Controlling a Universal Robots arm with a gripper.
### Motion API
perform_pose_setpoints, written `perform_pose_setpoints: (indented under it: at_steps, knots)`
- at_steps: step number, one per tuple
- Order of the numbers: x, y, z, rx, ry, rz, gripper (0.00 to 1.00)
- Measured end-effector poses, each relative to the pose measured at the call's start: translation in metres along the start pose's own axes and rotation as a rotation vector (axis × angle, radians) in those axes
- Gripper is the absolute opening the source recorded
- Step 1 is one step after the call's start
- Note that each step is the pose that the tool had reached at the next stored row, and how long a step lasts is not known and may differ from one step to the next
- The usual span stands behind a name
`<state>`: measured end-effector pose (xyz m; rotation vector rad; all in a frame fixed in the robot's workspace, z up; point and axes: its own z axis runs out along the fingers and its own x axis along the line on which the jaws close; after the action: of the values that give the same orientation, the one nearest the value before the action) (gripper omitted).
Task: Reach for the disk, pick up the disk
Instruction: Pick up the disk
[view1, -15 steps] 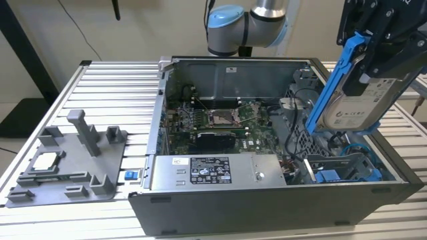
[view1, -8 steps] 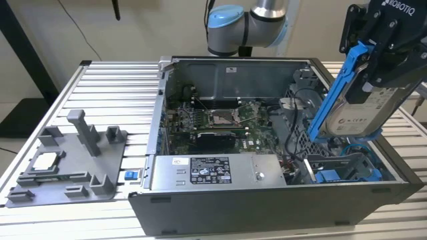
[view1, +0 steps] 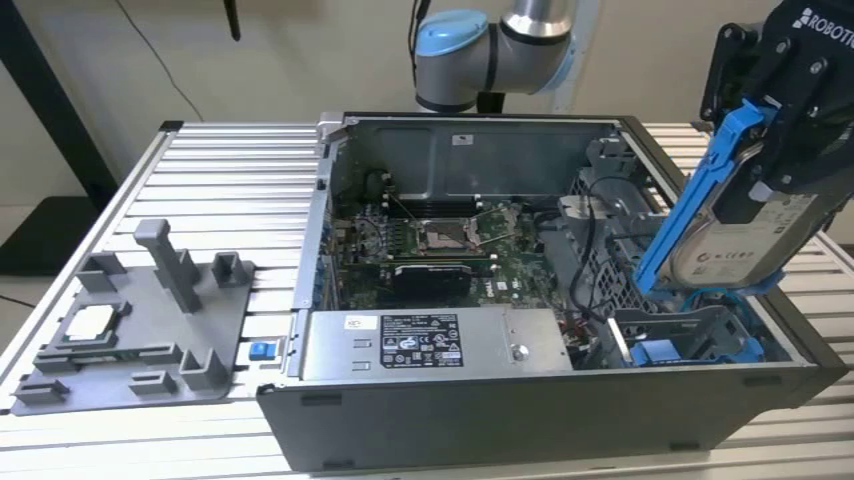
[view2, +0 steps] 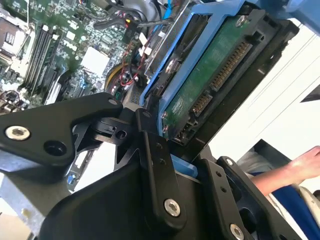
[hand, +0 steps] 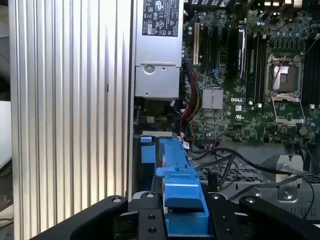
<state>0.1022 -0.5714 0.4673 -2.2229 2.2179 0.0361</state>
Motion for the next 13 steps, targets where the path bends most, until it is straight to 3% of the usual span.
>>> perform_pose_setpoints:
  at_steps: [5,13]
  knots:
    - [0.0060,-0.0008,0.0035,0.0001,-0.0001,0.004,0.00]
    - [0.0116,-0.0021,0.0169,0.0003,-0.0002,0.014,0.00]
